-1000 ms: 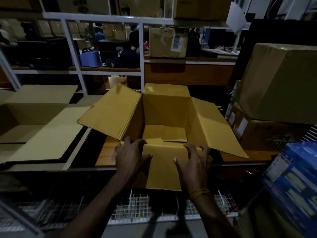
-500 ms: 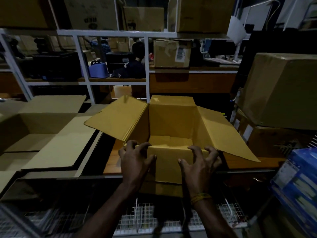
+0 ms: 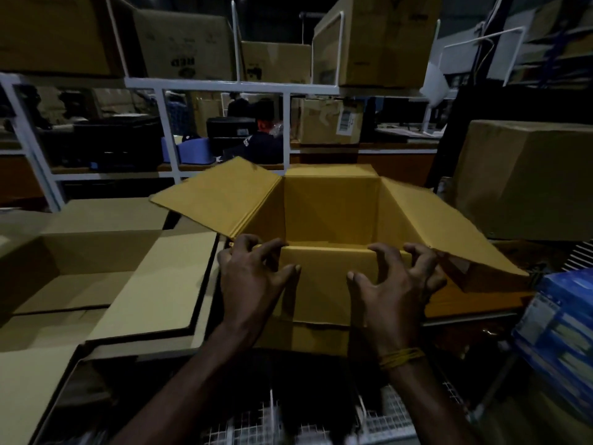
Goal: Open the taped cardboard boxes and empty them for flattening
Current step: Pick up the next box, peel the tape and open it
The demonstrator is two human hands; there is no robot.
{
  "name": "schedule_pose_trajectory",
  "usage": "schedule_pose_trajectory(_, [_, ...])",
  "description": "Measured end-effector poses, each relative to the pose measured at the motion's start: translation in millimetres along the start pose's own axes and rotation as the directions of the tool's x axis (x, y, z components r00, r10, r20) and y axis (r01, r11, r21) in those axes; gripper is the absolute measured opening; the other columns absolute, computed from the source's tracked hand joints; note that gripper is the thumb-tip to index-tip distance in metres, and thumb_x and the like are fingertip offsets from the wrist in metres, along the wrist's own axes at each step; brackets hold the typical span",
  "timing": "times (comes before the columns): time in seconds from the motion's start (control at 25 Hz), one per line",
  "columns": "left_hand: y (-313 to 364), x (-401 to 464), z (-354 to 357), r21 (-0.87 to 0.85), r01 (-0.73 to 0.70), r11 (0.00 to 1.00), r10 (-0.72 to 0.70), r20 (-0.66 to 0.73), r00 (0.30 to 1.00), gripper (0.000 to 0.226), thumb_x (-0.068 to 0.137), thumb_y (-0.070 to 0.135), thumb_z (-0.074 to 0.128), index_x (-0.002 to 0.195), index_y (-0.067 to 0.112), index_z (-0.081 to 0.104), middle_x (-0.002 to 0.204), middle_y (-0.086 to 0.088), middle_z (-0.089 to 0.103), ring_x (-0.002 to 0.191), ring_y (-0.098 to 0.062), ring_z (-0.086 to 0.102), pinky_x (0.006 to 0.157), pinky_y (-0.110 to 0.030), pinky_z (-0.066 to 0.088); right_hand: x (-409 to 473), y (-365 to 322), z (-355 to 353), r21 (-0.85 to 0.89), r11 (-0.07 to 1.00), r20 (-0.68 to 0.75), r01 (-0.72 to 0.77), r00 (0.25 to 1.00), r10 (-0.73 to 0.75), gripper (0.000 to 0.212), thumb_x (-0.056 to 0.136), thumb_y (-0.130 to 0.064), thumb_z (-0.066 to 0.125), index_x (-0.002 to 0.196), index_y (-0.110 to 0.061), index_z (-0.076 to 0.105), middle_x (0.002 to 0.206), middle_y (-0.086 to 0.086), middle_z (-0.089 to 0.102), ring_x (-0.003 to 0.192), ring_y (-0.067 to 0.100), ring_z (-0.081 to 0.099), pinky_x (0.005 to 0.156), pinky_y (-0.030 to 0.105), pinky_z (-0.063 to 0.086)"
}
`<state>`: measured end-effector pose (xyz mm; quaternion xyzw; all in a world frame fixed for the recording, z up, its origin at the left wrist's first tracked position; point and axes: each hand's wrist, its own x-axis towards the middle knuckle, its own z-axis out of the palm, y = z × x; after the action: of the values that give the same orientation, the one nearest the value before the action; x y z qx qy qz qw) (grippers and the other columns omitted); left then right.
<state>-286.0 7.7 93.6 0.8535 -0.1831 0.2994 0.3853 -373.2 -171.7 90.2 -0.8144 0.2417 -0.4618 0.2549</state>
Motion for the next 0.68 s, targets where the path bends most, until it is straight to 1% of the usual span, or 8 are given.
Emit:
schedule_pose_trajectory(0.08, [-16.1, 13.9, -36.4, -0.024, -0.047, 0.999, 0.047, -0.035, 0.998, 0.045, 0.07, 0.046, 0.083, 0.112, 0.035, 0.072, 0.12, -0.002, 0.054, 0.11, -0.028, 0.043, 0.078, -0.033, 0.038, -10.8, -41.7, -2.8, -0.023, 1.0, -0.034, 0.017, 0.999, -0.018, 0.048, 0.068, -0.033, 0.087, 0.11, -0.035, 0.065, 0.139, 0.007, 0.032, 0.129, 0.034, 0.026, 0.087, 0.032, 0.031])
schedule_pose_trajectory(0.2, [-48.8, 34.8, -96.3, -0.049, -0.08, 0.996, 0.076, -0.083, 0.994, 0.046, 0.07, 0.048, 0.082, 0.113, 0.035, 0.072, 0.117, 0.0, 0.053, 0.107, -0.025, 0.042, 0.078, -0.032, 0.036, -31.4, -114.3, 0.8, -0.047, 0.998, -0.073, 0.032, 0.997, -0.036, 0.047, 0.071, -0.033, 0.085, 0.113, -0.034, 0.064, 0.142, 0.007, 0.03, 0.132, 0.033, 0.024, 0.087, 0.032, 0.03])
schedule_pose_trajectory(0.28, [-71.1, 47.9, -135.3, -0.075, -0.094, 0.993, 0.084, -0.133, 0.988, 0.047, 0.07, 0.047, 0.083, 0.113, 0.034, 0.072, 0.116, 0.001, 0.053, 0.106, -0.022, 0.04, 0.079, -0.033, 0.039, -44.0, -159.9, 8.4, -0.05, 0.995, -0.111, 0.086, 0.99, -0.091, 0.047, 0.071, -0.034, 0.085, 0.113, -0.033, 0.064, 0.14, 0.008, 0.033, 0.13, 0.034, 0.028, 0.088, 0.034, 0.037])
schedule_pose_trajectory(0.36, [-97.3, 59.7, -173.0, -0.085, -0.103, 0.991, 0.088, -0.172, 0.981, 0.05, 0.069, 0.048, 0.083, 0.115, 0.034, 0.071, 0.117, 0.0, 0.054, 0.108, -0.023, 0.043, 0.08, -0.034, 0.044, -57.3, -203.3, 19.9, -0.026, 0.992, -0.139, 0.126, 0.982, -0.129, 0.048, 0.071, -0.034, 0.085, 0.113, -0.033, 0.064, 0.138, 0.009, 0.035, 0.128, 0.035, 0.031, 0.091, 0.04, 0.044])
schedule_pose_trajectory(0.44, [-132.7, 69.3, -210.1, -0.081, -0.117, 0.99, 0.1, -0.19, 0.977, 0.052, 0.069, 0.051, 0.082, 0.116, 0.032, 0.071, 0.117, 0.0, 0.054, 0.109, -0.025, 0.047, 0.081, -0.037, 0.048, -74.5, -245.1, 37.9, -0.003, 0.988, -0.139, 0.154, 0.978, -0.153, 0.049, 0.071, -0.035, 0.085, 0.115, -0.032, 0.063, 0.139, 0.01, 0.034, 0.13, 0.034, 0.03, 0.091, 0.041, 0.047])
schedule_pose_trajectory(0.52, [-171.0, 76.4, -241.8, -0.071, -0.125, 0.99, 0.108, -0.211, 0.971, 0.054, 0.068, 0.056, 0.079, 0.116, 0.032, 0.07, 0.116, 0.0, 0.054, 0.108, -0.026, 0.051, 0.081, -0.043, 0.053, -91.9, -281.6, 59.4, 0.017, 0.983, -0.122, 0.183, 0.976, -0.18, 0.048, 0.072, -0.035, 0.084, 0.115, -0.033, 0.062, 0.14, 0.009, 0.033, 0.131, 0.033, 0.028, 0.092, 0.035, 0.045])
schedule_pose_trajectory(0.6, [-210.3, 80.4, -272.6, -0.046, -0.098, 0.994, 0.085, -0.236, 0.968, 0.055, 0.068, 0.059, 0.077, 0.117, 0.034, 0.069, 0.116, 0.001, 0.053, 0.107, -0.027, 0.052, 0.081, -0.047, 0.054, -109.1, -317.9, 83.5, 0.054, 0.974, -0.092, 0.219, 0.973, -0.213, 0.048, 0.072, -0.035, 0.084, 0.115, -0.033, 0.063, 0.14, 0.009, 0.034, 0.132, 0.032, 0.028, 0.095, 0.035, 0.043])
schedule_pose_trajectory(0.68, [-245.9, 82.9, -301.7, -0.023, -0.051, 0.998, 0.044, -0.257, 0.965, 0.056, 0.068, 0.06, 0.077, 0.117, 0.035, 0.069, 0.117, 0.001, 0.052, 0.108, -0.026, 0.052, 0.082, -0.049, 0.054, -125.3, -351.4, 106.1, 0.1, 0.965, -0.054, 0.242, 0.97, -0.238, 0.047, 0.072, -0.034, 0.084, 0.114, -0.032, 0.064, 0.139, 0.01, 0.035, 0.131, 0.032, 0.029, 0.097, 0.036, 0.041])
